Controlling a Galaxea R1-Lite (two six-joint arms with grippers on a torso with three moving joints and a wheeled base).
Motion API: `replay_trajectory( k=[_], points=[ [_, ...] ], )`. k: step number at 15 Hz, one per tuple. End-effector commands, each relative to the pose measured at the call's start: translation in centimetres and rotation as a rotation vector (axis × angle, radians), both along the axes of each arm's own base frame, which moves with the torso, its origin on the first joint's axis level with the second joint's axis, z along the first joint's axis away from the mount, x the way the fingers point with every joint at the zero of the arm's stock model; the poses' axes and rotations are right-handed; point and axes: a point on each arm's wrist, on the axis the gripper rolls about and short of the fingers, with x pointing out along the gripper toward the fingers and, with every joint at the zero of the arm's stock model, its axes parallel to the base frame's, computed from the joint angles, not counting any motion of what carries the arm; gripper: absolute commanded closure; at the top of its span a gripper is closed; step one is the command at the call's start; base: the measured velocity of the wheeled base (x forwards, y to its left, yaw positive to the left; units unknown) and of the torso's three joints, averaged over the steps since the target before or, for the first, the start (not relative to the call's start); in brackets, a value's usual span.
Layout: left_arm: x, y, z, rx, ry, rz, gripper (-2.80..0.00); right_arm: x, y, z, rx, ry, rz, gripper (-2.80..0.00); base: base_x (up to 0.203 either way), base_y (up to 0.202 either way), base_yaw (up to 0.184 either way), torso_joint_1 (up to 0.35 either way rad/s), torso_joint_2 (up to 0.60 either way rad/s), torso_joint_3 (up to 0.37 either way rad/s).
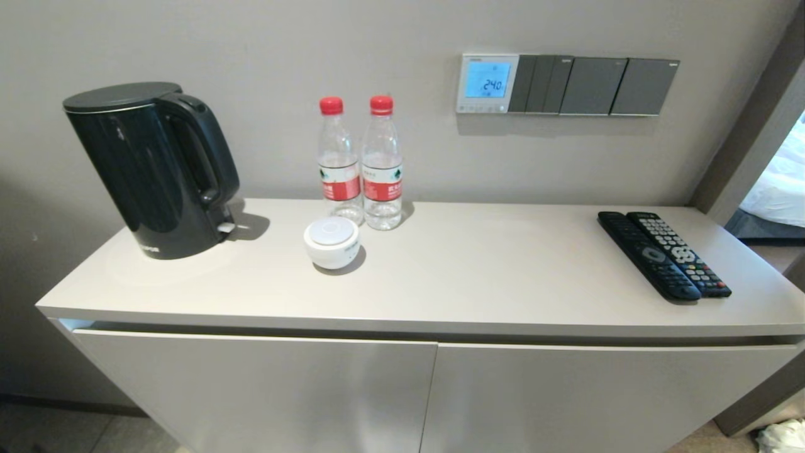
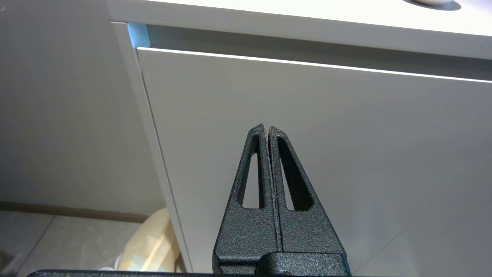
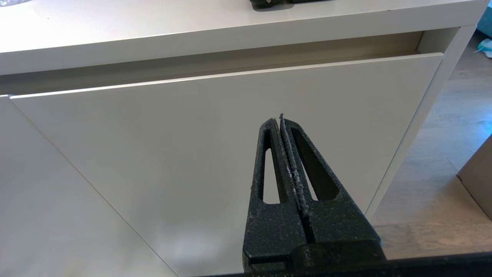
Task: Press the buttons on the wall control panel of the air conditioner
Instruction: Turn off the central air conditioner
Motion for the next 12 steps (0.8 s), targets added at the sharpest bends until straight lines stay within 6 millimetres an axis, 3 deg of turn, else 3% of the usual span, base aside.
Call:
replay_trajectory(
  k=[1,12],
  points=[
    [0.00,0.00,0.00,-0.001,0.000,0.000,0.00,0.00,0.00,0.01,0.000,-0.001,0.000,0.00,0.000,0.000,0.000,0.000,0.00,0.000],
    [0.00,0.00,0.00,-0.001,0.000,0.000,0.00,0.00,0.00,0.01,0.002,-0.001,0.000,0.00,0.000,0.000,0.000,0.000,0.00,0.000]
  ],
)
